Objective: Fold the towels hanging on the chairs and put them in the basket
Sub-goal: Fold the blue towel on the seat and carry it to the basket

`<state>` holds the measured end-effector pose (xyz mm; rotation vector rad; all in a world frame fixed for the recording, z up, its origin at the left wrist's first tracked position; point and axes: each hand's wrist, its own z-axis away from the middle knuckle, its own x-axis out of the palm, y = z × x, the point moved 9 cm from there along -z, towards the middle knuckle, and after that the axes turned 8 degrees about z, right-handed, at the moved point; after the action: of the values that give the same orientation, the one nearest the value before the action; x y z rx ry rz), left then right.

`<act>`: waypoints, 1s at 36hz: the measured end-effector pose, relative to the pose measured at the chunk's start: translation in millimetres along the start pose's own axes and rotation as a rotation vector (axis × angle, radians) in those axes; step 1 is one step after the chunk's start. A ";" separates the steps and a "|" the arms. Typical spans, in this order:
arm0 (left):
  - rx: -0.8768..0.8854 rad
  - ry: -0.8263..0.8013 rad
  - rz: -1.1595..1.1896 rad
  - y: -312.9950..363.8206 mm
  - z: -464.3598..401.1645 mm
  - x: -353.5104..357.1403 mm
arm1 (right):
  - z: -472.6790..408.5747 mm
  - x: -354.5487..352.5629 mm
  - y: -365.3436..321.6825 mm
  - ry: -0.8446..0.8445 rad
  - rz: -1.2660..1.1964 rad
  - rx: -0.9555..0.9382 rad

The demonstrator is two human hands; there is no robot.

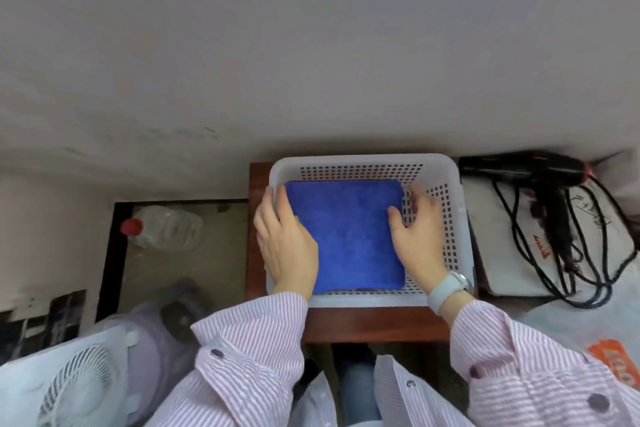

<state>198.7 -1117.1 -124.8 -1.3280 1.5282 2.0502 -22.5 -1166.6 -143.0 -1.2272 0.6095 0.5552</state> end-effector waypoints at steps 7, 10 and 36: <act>0.356 -0.269 -0.301 14.4 11.3 54.7 | 24.1 30.7 -52.9 0.073 0.557 -0.579; 0.339 -0.303 -0.342 -1.5 2.3 67.8 | 14.4 58.8 -30.2 -0.057 0.706 -0.506; 0.247 -0.411 -0.347 9.2 -9.3 48.3 | 1.2 51.4 -39.2 -0.269 0.686 -0.460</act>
<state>170.8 -1143.3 -157.1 -0.9286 1.2212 1.7176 41.4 -1171.8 -151.4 -1.3238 0.6901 1.4758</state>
